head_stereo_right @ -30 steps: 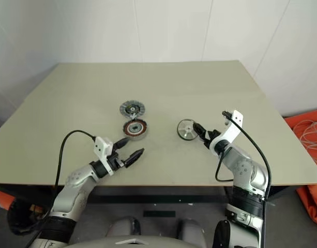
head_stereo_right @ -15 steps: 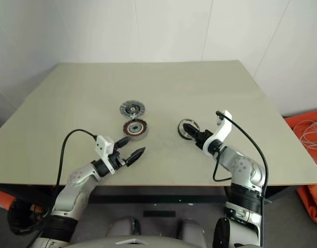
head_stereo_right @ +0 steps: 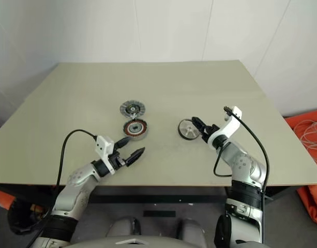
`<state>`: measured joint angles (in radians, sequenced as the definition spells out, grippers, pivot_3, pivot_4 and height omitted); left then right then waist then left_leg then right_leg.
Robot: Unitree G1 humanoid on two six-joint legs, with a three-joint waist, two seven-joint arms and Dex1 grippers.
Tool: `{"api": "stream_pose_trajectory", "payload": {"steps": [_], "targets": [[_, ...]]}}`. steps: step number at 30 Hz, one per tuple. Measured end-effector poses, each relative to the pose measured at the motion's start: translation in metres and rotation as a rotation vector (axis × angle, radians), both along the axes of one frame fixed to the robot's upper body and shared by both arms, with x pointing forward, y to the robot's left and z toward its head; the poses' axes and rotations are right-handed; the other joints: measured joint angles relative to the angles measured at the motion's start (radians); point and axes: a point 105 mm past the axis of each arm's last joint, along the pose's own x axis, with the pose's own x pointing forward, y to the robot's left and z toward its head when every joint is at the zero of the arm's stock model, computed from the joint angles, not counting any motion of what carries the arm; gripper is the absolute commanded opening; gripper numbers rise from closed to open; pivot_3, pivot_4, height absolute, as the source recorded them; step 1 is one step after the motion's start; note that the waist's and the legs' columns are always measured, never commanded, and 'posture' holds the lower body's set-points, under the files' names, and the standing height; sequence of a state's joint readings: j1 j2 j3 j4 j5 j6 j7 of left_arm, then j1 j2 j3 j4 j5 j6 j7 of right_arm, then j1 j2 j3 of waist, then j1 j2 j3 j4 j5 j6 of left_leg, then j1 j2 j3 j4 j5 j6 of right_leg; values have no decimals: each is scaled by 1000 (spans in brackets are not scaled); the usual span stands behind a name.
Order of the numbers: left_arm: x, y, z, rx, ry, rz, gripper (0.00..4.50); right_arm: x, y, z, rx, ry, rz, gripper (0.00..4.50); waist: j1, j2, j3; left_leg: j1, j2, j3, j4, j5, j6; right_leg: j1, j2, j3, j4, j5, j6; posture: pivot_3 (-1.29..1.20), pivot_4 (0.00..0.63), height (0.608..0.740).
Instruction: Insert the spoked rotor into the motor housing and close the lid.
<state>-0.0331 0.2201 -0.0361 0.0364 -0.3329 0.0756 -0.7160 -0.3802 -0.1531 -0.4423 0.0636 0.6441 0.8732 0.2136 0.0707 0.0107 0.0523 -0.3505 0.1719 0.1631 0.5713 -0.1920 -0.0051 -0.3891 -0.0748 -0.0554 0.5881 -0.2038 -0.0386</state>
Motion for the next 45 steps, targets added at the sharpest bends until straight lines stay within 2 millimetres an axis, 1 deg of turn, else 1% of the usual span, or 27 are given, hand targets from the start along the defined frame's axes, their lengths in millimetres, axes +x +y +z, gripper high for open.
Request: {"api": "stream_pose_trajectory", "payload": {"steps": [5,11,18,20,26,27,29,31,40,41,45], "targets": [[0,1,0,0,-1,3,4500,0,4,-3,-15,18,22,4465,0,0,0,0,0,0,0,0,0,0,0,0,0,0,0,0,0,740],[0,1,0,-1,-2,6,4500,-2,5,-15,-15,78,19,4465,0,0,0,0,0,0,0,0,0,0,0,0,0,0,0,0,0,740],[1,1,2,0,-7,11,4500,-1,5,-15,-21,89,15,4465,0,0,0,0,0,0,0,0,0,0,0,0,0,0,0,0,0,740],[1,1,3,-1,-8,12,4500,-2,9,-15,0,94,47,4465,0,0,0,0,0,0,0,0,0,0,0,0,0,0,0,0,0,740],[0,1,3,-1,-7,14,4500,-17,41,-10,114,112,234,4465,1,0,0,0,0,0,0,0,0,0,0,0,0,0,0,0,0,740],[0,1,3,-1,-7,14,4500,-18,43,-10,120,111,244,4465,1,0,0,0,0,0,0,0,0,0,0,0,0,0,0,0,0,740],[0,2,2,-2,-4,16,4500,-19,45,-9,133,112,256,4094,1,0,0,0,0,0,0,0,0,0,0,0,0,0,0,0,0,740],[-2,2,1,-3,-2,17,4500,-19,45,-9,132,115,254,3563,1,0,0,0,0,0,0,0,0,0,0,0,0,0,0,0,0,740],[-4,2,4,-3,-9,19,4500,-19,43,-17,131,139,207,483,1,0,0,0,0,0,0,0,0,0,0,0,0,0,0,0,0,740],[-4,2,4,-3,-8,21,4500,-19,45,-16,139,133,211,241,1,0,0,0,0,0,0,0,0,0,0,0,0,0,0,0,0,740],[-3,2,4,-3,-6,20,4500,-19,45,-16,139,132,200,234,1,0,0,0,0,0,0,0,0,0,0,0,0,0,0,0,0,740]]}}
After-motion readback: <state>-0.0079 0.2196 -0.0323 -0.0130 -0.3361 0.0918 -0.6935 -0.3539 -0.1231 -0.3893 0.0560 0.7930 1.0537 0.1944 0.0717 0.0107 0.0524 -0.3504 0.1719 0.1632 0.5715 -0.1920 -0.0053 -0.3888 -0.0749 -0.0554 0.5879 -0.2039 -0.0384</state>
